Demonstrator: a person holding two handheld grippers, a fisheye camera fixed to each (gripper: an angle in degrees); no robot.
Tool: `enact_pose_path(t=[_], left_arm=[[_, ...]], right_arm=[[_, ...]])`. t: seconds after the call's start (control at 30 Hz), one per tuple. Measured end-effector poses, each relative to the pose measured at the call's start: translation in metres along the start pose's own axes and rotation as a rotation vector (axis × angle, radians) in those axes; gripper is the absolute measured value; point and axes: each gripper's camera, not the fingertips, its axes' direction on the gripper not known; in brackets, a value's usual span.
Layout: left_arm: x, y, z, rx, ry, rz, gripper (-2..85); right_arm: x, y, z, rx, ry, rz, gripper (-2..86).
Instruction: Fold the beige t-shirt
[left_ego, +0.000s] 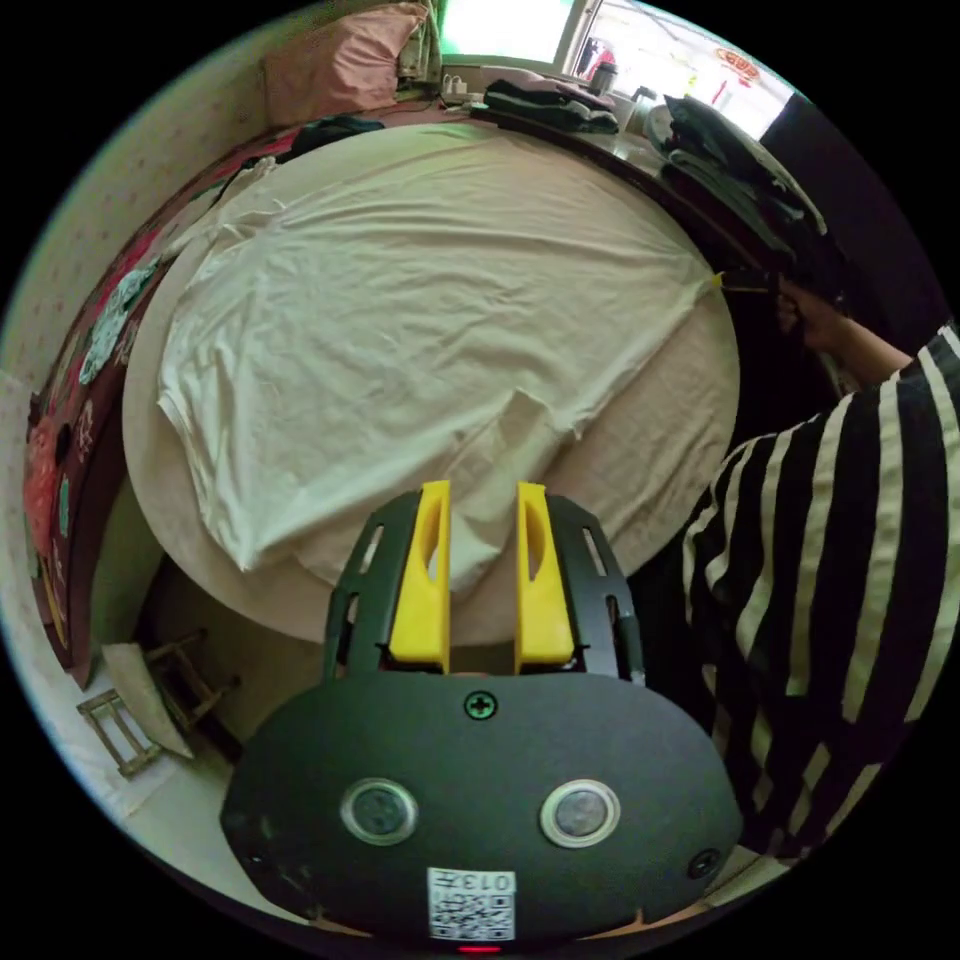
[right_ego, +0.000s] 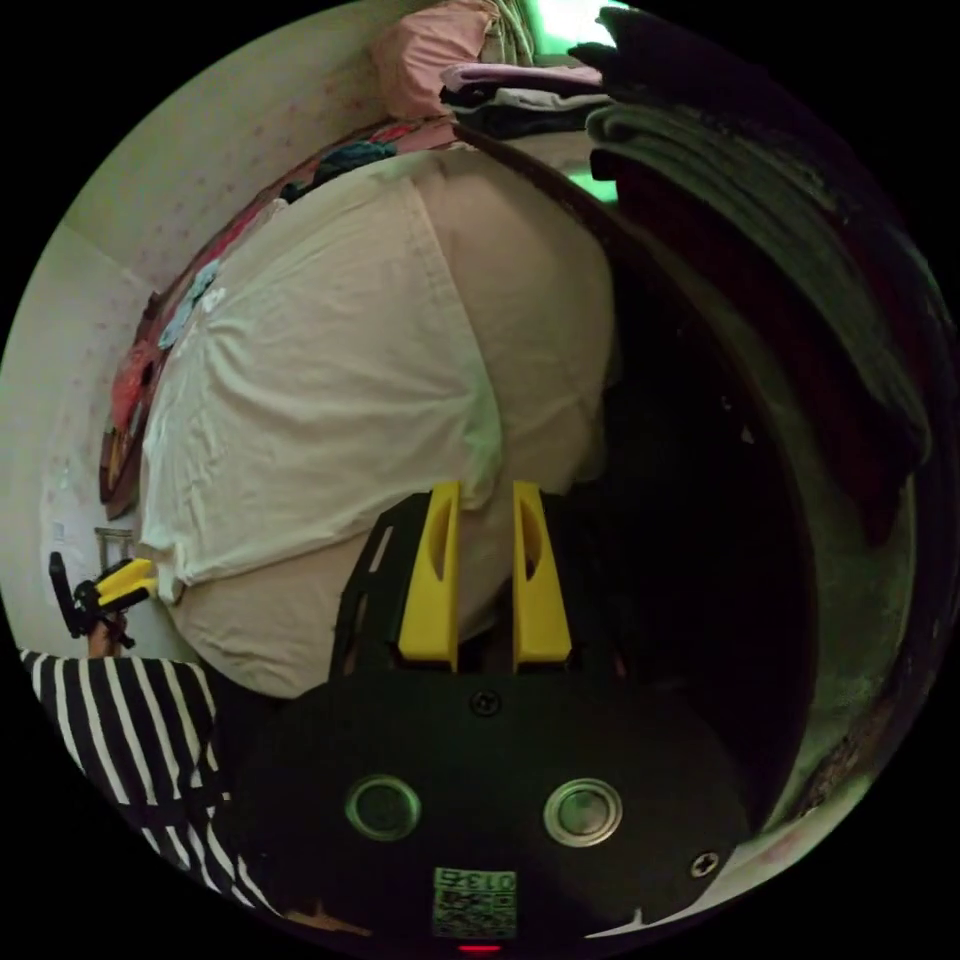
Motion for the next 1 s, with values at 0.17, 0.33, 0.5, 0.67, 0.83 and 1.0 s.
enact_pose_path(t=[0.17,0.33,0.5,0.67,0.83,1.0], left_arm=[[0.023,0.016,0.033,-0.124,-0.11,-0.044,5.5],[0.024,0.018,0.042,-0.166,-0.142,-0.066,1.2],[0.04,0.047,0.031,-0.12,-0.196,0.013,0.9],[0.064,0.076,0.036,-0.137,-0.08,0.091,2.3],[0.045,0.112,0.028,-0.052,-0.17,-0.134,8.2],[-0.011,0.142,0.028,0.047,-0.052,-0.391,14.3]], right_arm=[[0.004,-0.003,0.009,-0.026,-0.107,-0.054,3.8],[-0.013,0.0,-0.009,-0.008,0.021,-0.234,6.8],[0.014,0.01,-0.006,-0.053,0.287,-0.178,8.7],[-0.031,0.01,-0.014,-0.009,0.234,-0.364,10.0],[-0.168,0.017,0.0,0.021,-0.067,-0.736,10.8],[-0.293,0.042,0.024,-0.06,-0.254,-1.128,11.0]])
